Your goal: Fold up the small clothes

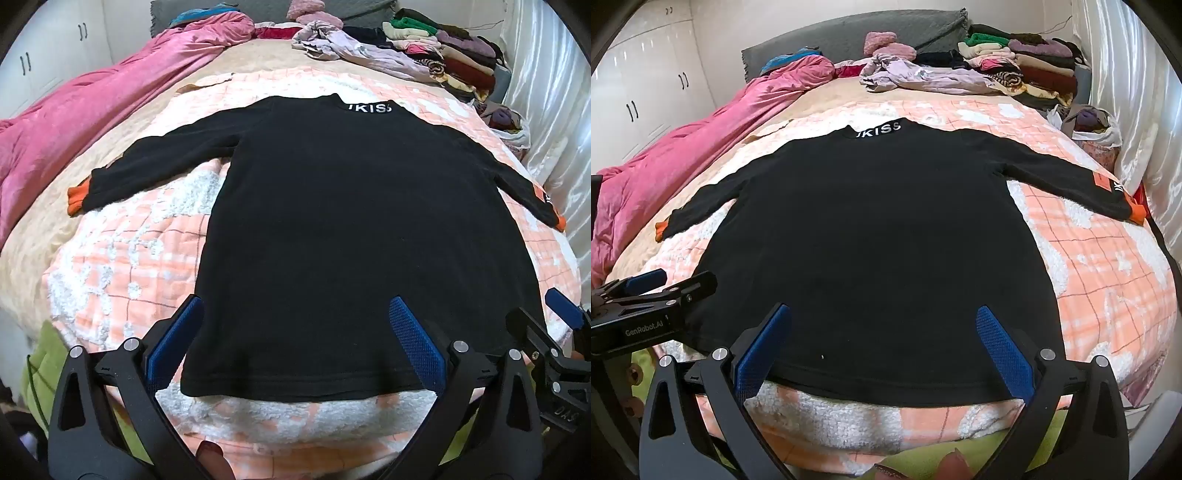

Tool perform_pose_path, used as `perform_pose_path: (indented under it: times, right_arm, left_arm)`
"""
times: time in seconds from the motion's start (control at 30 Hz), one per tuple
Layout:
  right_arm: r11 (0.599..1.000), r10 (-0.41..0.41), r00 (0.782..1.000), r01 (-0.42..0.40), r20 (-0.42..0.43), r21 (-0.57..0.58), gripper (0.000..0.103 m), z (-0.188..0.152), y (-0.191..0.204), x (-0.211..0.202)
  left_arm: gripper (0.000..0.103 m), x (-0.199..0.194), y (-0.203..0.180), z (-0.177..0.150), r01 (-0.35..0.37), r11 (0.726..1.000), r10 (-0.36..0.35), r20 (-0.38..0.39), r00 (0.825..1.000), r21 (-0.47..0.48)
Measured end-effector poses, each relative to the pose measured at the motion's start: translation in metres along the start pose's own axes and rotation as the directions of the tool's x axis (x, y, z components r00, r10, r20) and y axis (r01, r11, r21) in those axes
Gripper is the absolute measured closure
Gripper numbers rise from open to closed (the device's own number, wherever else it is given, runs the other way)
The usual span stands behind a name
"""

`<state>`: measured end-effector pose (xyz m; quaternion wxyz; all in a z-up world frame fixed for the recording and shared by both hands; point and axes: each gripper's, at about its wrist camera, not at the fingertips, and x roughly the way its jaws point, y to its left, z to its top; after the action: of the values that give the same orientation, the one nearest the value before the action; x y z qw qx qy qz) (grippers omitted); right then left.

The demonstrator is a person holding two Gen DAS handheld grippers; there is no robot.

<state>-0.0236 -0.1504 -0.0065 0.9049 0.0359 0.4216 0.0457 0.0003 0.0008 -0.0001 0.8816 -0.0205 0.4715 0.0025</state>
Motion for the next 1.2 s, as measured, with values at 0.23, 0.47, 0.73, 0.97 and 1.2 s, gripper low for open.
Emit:
perform_pose_path:
  times: [0.23,0.47,0.73,0.97,1.2]
  right_arm:
    - [1.0,-0.003,1.0,0.003,-0.001,0.001,0.004,-0.001,-0.0001,0.001]
    - [1.0,-0.011,1.0,0.011,-0.006,0.0,0.004,-0.0017,0.0001,0.0034]
    - [1.0,-0.013,1.0,0.013,-0.009,-0.002,0.004,0.0017,0.0,0.004]
    - [1.0,-0.012,1.0,0.012,-0.017,-0.005,0.004,0.0037,0.0001,0.0066]
    - [1.0,-0.013,1.0,0.013,-0.021,-0.008,0.004,0.0035,0.0018,0.0088]
  left_arm:
    - [0.009,0.0049,-0.0043,-0.0006,0.002,1.0,-0.002,-0.005,1.0,0.008]
    - [0.009,0.0046,-0.0039,-0.0017,0.004,1.0,-0.004,0.003,1.0,0.02]
    - [0.009,0.0052,-0.0045,-0.0008,0.004,0.999,-0.004,0.003,1.0,0.032]
    - [0.009,0.0059,-0.0052,0.0004,-0.001,0.999,0.001,0.006,1.0,0.036]
    - [0.009,0.0061,-0.0048,0.0013,0.002,0.999,-0.002,0.005,1.0,0.035]
